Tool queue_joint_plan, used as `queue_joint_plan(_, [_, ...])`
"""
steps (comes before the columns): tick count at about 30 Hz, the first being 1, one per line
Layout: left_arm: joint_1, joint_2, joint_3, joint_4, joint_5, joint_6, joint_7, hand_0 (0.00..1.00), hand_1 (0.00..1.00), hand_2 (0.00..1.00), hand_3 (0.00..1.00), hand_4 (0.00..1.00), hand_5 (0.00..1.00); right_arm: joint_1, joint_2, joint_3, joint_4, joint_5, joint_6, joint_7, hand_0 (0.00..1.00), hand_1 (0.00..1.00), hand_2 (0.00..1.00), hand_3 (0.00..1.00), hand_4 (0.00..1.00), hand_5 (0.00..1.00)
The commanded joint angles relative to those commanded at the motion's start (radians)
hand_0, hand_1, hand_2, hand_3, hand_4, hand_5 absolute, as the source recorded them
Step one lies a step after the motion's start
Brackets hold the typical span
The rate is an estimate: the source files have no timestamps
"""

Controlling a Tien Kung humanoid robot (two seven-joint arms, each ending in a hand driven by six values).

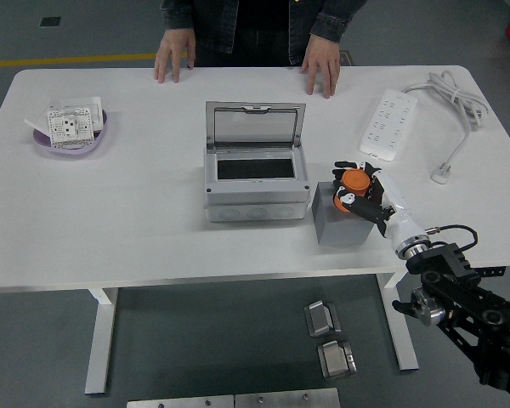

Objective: Pick up the cylinder from the cube,place it in the box,flap close box

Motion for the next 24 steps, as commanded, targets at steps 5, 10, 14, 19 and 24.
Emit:
queue_joint_plan(5, [0.0, 0.0, 0.001, 0.0, -0.001, 0.0, 0.0, 0.622, 0.627, 0.594, 0.684, 0.711, 0.266, 0.006, -0.004, -0.018, -0.003, 0.013, 0.006, -0.001, 0.712, 0.741, 0.671, 0.65, 0.518, 0.029])
queue_joint_plan(10, [0.0, -0.003, 0.0, 0.0, 0.0, 0.0, 0.0, 0.622, 0.626, 0.594, 0.684, 0.711, 0.265, 0.017, -0.011, -0.04, -0.007, 0.024, 0.013, -0.006, 0.717, 0.74, 0.675, 0.651, 0.542, 0.055])
queue_joint_plan(14, [0.003, -0.003, 0.0, 0.001, 0.0, 0.0, 0.001, 0.622, 0.626, 0.594, 0.684, 0.711, 0.265, 0.019, -0.013, -0.043, -0.008, 0.035, 0.02, -0.007, 0.717, 0.74, 0.675, 0.651, 0.542, 0.055])
queue_joint_plan(19, [0.014, 0.0, 0.016, 0.006, -0.017, 0.001, 0.002, 0.622, 0.626, 0.594, 0.685, 0.711, 0.265, 0.017, -0.014, -0.036, -0.007, 0.057, 0.031, -0.003, 0.706, 0.735, 0.637, 0.614, 0.305, 0.002])
queue_joint_plan(24, [0.032, 0.006, 0.035, 0.012, -0.041, 0.003, 0.003, 0.622, 0.626, 0.594, 0.685, 0.711, 0.266, 0.014, -0.014, -0.03, -0.005, 0.063, 0.033, -0.004, 0.678, 0.675, 0.579, 0.529, 0.03, 0.003])
